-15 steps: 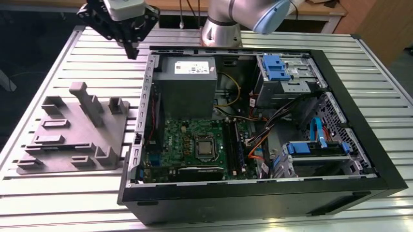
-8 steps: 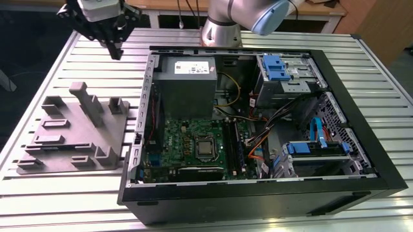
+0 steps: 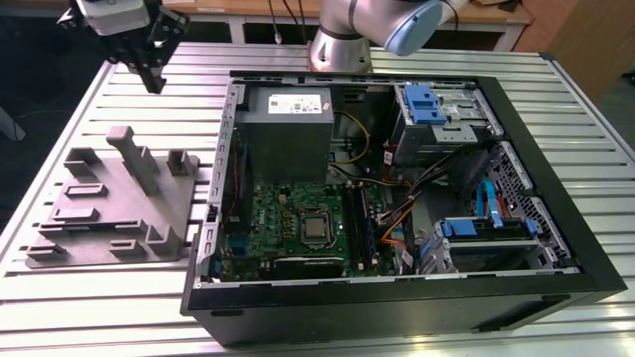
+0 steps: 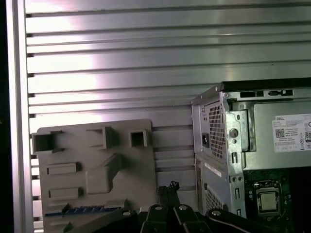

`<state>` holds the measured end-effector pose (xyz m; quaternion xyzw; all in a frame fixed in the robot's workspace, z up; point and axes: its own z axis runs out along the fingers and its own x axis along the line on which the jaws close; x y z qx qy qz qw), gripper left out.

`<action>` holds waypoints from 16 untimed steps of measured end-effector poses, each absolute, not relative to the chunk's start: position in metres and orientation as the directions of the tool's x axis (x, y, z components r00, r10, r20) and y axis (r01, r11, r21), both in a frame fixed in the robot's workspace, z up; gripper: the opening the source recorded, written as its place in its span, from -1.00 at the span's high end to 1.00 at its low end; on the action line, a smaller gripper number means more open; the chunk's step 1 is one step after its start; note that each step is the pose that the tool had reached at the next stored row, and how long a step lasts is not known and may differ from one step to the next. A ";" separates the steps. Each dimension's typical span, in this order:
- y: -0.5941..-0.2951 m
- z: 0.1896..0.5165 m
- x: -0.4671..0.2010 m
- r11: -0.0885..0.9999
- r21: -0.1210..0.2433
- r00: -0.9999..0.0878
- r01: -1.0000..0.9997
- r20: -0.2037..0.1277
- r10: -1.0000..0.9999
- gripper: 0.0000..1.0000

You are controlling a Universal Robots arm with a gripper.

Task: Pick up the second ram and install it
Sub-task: 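Reach for the second ram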

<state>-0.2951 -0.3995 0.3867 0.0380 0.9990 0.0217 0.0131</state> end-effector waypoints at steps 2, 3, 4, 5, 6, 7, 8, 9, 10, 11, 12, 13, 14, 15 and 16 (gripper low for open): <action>-0.400 0.386 -0.301 0.996 0.044 -0.997 0.075 -0.024 0.077 0.80; -0.400 0.385 -0.304 0.996 0.044 -0.997 0.075 -0.024 0.076 0.80; -0.400 0.385 -0.307 0.996 0.044 -0.997 0.075 -0.024 0.076 0.80; -0.400 0.385 -0.310 0.996 0.044 -0.997 0.075 -0.025 0.076 0.80; -0.400 0.384 -0.312 0.996 0.044 -0.997 0.075 -0.025 0.077 0.80; -0.400 0.384 -0.315 0.996 0.044 -0.997 0.075 -0.024 0.076 0.80; -0.400 0.384 -0.318 0.996 0.044 -0.997 0.075 -0.024 0.077 0.80; -0.400 0.384 -0.320 0.996 0.044 -0.997 0.075 -0.024 0.077 0.80; -0.401 0.384 -0.322 0.996 0.044 -0.997 0.075 -0.024 0.077 0.80; -0.401 0.383 -0.324 0.996 0.044 -0.997 0.075 -0.024 0.077 0.80; -0.401 0.383 -0.326 0.996 0.044 -0.997 0.075 -0.025 0.076 0.80; -0.401 0.383 -0.327 0.996 0.044 -0.997 0.075 -0.024 0.076 0.80; -0.401 0.383 -0.329 0.996 0.044 -0.997 0.075 -0.024 0.076 0.80; -0.401 0.383 -0.330 0.996 0.044 -0.997 0.075 -0.024 0.077 0.80; -0.401 0.383 -0.331 0.996 0.044 -0.997 0.075 -0.025 0.077 0.80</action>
